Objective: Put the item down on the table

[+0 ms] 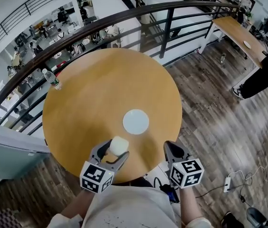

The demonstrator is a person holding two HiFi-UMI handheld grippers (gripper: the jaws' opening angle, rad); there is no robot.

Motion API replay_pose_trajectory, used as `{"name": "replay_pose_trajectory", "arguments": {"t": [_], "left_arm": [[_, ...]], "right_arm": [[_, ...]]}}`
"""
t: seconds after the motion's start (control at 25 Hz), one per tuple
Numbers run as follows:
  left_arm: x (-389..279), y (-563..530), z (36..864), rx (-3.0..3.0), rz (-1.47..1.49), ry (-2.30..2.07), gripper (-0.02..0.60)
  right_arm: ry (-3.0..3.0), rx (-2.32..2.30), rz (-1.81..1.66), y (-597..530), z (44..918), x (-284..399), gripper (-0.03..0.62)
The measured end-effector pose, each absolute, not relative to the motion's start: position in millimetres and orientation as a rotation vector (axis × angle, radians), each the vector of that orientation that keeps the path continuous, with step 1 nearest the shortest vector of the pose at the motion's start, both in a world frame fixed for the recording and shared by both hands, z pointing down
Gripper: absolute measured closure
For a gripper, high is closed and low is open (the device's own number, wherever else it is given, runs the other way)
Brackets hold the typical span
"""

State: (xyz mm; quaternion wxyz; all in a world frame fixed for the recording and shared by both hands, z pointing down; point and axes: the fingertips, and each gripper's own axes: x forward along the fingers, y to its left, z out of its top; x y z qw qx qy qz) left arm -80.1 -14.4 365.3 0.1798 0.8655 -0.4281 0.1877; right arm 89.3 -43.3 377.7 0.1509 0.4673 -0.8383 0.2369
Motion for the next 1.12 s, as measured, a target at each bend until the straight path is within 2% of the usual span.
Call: {"name": "replay_pose_trajectory", "arguments": {"t": [1.12], "left_arm": [[-73.2, -105.6, 414.7, 2.445, 0.586, -1.072, 0.261]], "right_arm": [[-2.303, 1.321, 0.728, -104.6, 423.4, 79.8, 0.569]]}}
